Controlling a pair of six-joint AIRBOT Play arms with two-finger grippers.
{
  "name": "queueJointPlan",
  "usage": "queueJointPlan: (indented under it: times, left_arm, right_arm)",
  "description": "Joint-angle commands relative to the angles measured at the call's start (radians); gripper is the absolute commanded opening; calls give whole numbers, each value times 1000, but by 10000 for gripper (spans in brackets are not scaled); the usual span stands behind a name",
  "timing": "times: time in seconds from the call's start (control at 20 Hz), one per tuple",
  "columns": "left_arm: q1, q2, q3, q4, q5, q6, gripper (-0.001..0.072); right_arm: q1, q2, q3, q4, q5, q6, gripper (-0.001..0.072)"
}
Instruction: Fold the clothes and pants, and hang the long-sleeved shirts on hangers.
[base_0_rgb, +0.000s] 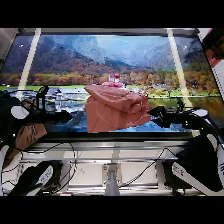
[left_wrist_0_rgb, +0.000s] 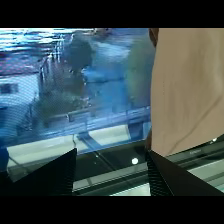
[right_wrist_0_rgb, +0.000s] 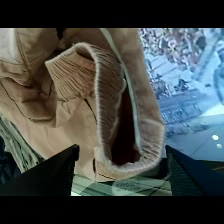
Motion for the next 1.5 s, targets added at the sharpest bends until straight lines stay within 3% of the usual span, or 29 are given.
queueJointPlan:
  times: [0.0,0.1,0.25,0.45,0.5,0.55,0.6,0.7,0.75,0.9,0.95,1.2,1.45]
  left_arm:
    - [0,0,-1,0,1,-1,470]
    - [0,0,-1,0,1,-1,471]
    - [0,0,-1,0,-7,-33,471]
    - [0,0,-14,-2,-22,-56,470]
    - [0,0,-32,-10,-27,-56,471]
    - [0,0,-56,-27,-28,-56,471]
    - [0,0,-80,-54,-28,-56,471]
    - [0,0,-125,-148,-28,-53,473]
    - [0,0,-142,-192,-28,-51,477]
    - [0,0,-182,-225,-28,-51,666]
    - [-1,0,-199,-229,-29,-51,694]
    - [-87,0,-293,-335,24,60,703]
    - [-267,-15,-319,-360,210,61,703]
  right_arm:
    - [60,-36,35,27,-11,-32,627]
    - [106,-36,64,-51,-32,-31,619]
    - [124,-36,87,-260,-29,129,549]
    - [125,-36,88,-274,-13,143,527]
    - [125,-36,88,-275,-19,143,387]
    - [125,-36,88,-274,-36,142,187]
    - [125,-36,88,-271,-51,142,89]
    - [125,-36,88,-258,-69,142,28]
    - [125,-36,88,-254,-70,140,31]
    - [125,-36,88,-252,-68,107,30]
    - [125,-35,88,-251,-68,107,30]
    - [125,-35,87,-243,-69,107,30]
    - [125,-35,88,-243,-69,108,30]
